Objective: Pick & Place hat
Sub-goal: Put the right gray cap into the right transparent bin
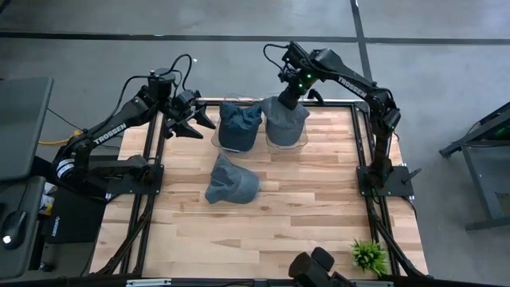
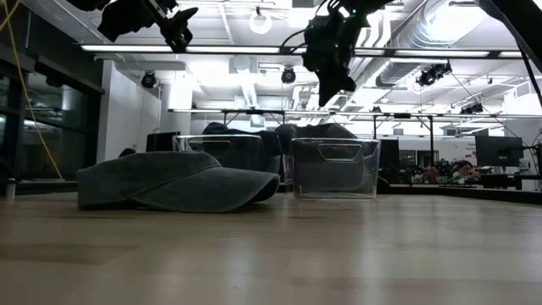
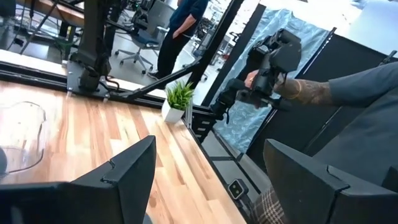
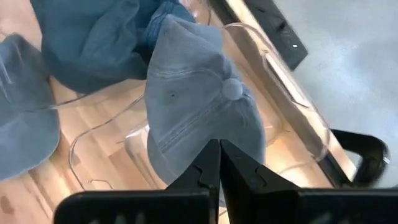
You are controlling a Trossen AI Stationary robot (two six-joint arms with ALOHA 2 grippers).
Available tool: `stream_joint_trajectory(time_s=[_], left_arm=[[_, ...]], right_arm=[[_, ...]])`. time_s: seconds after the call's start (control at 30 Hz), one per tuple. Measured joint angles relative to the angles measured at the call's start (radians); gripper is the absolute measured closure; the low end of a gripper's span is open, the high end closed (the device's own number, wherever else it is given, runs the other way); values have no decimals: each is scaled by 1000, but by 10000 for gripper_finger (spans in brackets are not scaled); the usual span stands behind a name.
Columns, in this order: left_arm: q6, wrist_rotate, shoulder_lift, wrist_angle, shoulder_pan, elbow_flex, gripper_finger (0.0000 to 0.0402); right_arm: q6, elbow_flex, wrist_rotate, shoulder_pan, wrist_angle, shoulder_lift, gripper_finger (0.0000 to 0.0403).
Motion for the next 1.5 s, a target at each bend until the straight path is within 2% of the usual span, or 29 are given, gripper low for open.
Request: stream_joint_trajectory(time_s=[0.17, 0.27, 0.37, 0.53, 0.7, 0.9, 1.07, 1.3, 1.5], left_arm=[[23, -29, -10, -13, 14, 0, 128], [28, -25, -32, -15, 65, 0, 128], [34, -15, -44, -20, 121, 0, 128], [50, 16, -58, -40, 217, 0, 128], [60, 83, -58, -67, 260, 0, 128], [112, 82, -58, -128, 262, 0, 128], [128, 77, -58, -145, 262, 0, 128], [129, 75, -58, -145, 262, 0, 128], [125, 75, -58, -148, 262, 0, 128]], right_arm=[[111, 0, 16, 1, -12, -40, 402], [214, 0, 15, 1, -41, -51, 402], [250, -6, 32, 8, -86, -51, 402], [292, -135, 70, 15, -63, -77, 402], [356, -372, 69, 3, 112, -183, 403], [449, -621, 79, -8, 338, -341, 403], [572, -782, 106, -8, 502, -417, 403], [677, -880, 175, -9, 661, -425, 403], [681, -887, 199, -28, 692, -419, 403]])
